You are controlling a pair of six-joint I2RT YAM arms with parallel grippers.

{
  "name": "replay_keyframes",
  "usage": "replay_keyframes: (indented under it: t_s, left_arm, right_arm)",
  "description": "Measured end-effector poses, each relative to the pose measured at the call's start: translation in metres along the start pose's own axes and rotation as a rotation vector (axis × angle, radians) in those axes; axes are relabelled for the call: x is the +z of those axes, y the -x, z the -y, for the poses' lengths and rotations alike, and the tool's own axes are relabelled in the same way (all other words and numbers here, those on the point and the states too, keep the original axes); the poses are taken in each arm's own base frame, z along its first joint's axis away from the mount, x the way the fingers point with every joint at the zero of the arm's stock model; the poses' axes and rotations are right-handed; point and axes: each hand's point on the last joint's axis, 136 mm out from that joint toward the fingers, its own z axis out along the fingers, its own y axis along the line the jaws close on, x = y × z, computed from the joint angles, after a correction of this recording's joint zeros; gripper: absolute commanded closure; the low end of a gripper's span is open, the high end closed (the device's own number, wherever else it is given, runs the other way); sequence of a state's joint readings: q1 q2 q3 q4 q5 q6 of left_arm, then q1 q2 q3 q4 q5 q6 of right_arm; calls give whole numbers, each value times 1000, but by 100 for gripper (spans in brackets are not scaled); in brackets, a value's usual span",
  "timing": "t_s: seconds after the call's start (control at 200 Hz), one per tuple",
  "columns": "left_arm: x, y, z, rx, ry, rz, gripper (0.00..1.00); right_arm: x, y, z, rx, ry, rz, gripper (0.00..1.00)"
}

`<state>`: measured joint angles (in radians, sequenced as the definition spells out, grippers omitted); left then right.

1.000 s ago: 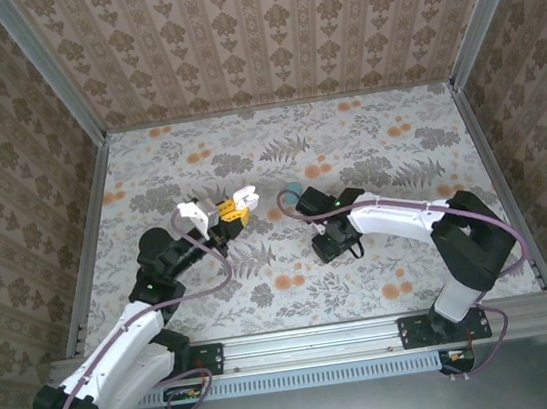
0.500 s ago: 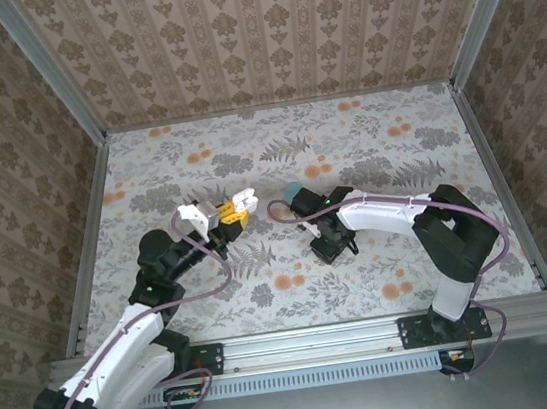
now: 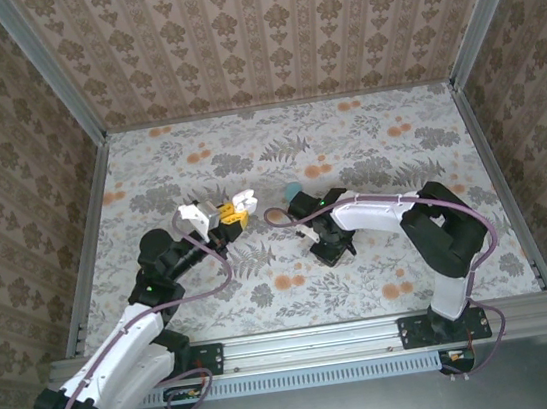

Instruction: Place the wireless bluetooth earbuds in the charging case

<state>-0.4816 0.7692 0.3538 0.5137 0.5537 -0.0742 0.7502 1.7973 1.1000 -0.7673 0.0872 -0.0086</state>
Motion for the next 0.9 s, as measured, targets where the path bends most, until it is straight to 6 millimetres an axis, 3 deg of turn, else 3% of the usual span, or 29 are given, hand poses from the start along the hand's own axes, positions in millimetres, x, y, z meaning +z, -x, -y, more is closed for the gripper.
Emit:
replay_keyframes:
  t_s: [0.38,0.63,0.775,0.9]
  left_arm:
    - [0,-2,0,-4,0,-7,100]
    - [0,-2,-2,-4,5,-6,100]
    - [0,-2,-2,-5,5,-7,100]
    - [0,-2,-2,-4,5,-6,100]
  right_arm:
    - [0,2,-6,93,62,5,81]
    - [-3,3,-18,359,178,-17,60]
    - [-10,7,-20,481,197,-27,56]
    - [-30,20,-18,534,203,18,55]
